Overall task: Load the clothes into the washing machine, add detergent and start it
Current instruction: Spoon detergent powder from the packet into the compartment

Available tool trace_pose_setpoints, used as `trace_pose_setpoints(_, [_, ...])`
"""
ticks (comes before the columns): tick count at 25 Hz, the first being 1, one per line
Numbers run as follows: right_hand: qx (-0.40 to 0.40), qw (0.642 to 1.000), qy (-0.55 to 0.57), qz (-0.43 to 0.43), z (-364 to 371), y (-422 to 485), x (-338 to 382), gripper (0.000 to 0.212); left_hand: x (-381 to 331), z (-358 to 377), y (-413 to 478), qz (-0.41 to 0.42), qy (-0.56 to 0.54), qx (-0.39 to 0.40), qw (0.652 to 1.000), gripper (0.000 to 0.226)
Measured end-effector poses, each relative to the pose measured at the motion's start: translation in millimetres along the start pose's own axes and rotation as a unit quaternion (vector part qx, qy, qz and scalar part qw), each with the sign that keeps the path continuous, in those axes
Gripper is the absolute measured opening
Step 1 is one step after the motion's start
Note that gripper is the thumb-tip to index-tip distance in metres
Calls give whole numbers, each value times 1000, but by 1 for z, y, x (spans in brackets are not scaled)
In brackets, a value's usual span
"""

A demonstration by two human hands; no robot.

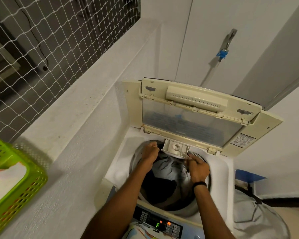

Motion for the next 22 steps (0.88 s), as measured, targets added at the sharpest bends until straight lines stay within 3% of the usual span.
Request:
trace_pose_setpoints(3, [84,959,230,140,21,-7,-10,21,-17,-23,-14,28,-49,-23,998,38])
trace_pose_setpoints(7, [181,912,330,163,45,-39,35,23,-53,-65,-40,107,-119,-63,985,23])
trace_pose_setpoints(14, [301,886,330,125,86,-102,116,30,-110,-161,-126,242,-196,-131,941,28])
trace_pose_setpoints(19, [416,854,304,68,110,-177,192,21,-140,-240,-222,357,-283,-178,872,27])
trace_pose_setpoints(22, [479,833,275,30,119,-225,238,21,-146,-296,-287,413,-285,-253,827,26])
Point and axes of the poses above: each hand's wrist, its own y-axis towards the middle knuckle, its own z-axis out of the palm, x = y × z, the point moved 9 cm from there along y, towards the middle knuckle, and after that the axes turned 11 degrees about -y, right-handed, at the moved point
